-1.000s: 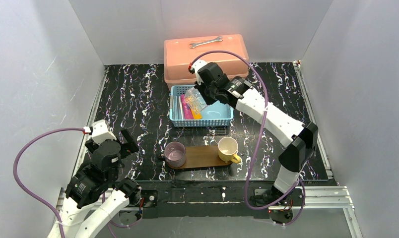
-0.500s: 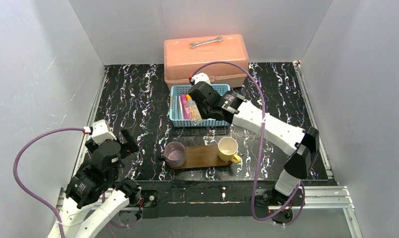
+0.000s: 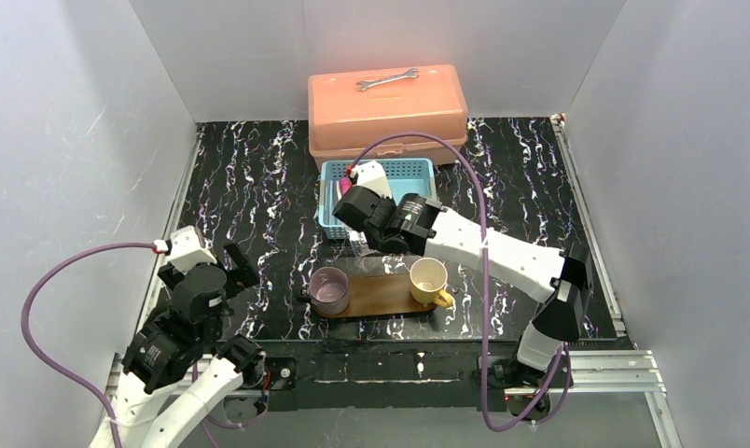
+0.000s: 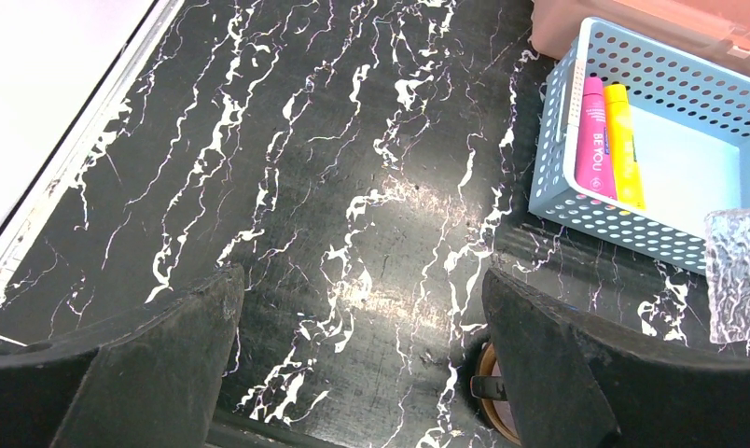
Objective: Prepare toiletry sets of a toothbrush and toothpaste on the tray
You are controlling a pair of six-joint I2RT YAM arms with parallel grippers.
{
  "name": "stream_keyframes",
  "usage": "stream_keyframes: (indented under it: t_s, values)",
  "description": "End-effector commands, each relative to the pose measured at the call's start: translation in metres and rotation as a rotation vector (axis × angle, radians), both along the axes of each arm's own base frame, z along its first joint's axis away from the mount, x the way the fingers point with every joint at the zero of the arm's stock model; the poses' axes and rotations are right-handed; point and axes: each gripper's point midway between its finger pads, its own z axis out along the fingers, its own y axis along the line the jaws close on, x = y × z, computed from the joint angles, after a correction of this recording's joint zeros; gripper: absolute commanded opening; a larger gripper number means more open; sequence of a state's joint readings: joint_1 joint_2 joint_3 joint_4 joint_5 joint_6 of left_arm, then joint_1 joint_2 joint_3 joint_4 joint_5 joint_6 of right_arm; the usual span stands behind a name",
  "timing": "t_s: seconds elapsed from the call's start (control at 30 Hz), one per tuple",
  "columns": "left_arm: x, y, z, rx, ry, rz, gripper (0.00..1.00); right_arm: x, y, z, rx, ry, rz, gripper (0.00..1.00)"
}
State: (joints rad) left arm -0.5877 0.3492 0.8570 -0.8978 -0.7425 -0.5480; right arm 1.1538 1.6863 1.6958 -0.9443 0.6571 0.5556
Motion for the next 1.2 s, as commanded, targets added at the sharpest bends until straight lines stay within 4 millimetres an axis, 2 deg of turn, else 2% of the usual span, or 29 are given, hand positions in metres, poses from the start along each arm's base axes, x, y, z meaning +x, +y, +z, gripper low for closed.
stream_keyframes:
  t_s: [0.0,0.3,0.6,0.73,0.93,1.17]
  values:
    - [-0.002,0.009,-0.001,0.006,-0.012,0.05,0.99,-0.004,-0.005,0.006,-0.003,-0.025,-0.089,0.01]
    - [-0.002,0.011,-0.001,0.004,-0.001,0.078,0.99,-0.027,0.005,0.0,-0.009,0.021,-0.111,0.01]
    - [-0.003,0.015,-0.001,-0.008,-0.013,0.105,0.99,-0.039,-0.005,-0.01,-0.076,0.05,-0.21,0.01]
    - [-0.004,0.016,-0.001,-0.012,-0.017,0.112,0.99,-0.046,-0.002,-0.011,-0.071,0.061,-0.214,0.01]
    - [-0.004,0.016,0.0,-0.018,-0.02,0.112,0.99,-0.056,0.004,-0.023,-0.075,0.099,-0.205,0.01]
    - [-0.004,0.015,-0.001,-0.023,-0.019,0.108,0.99,-0.064,0.001,-0.037,-0.12,0.112,-0.219,0.01]
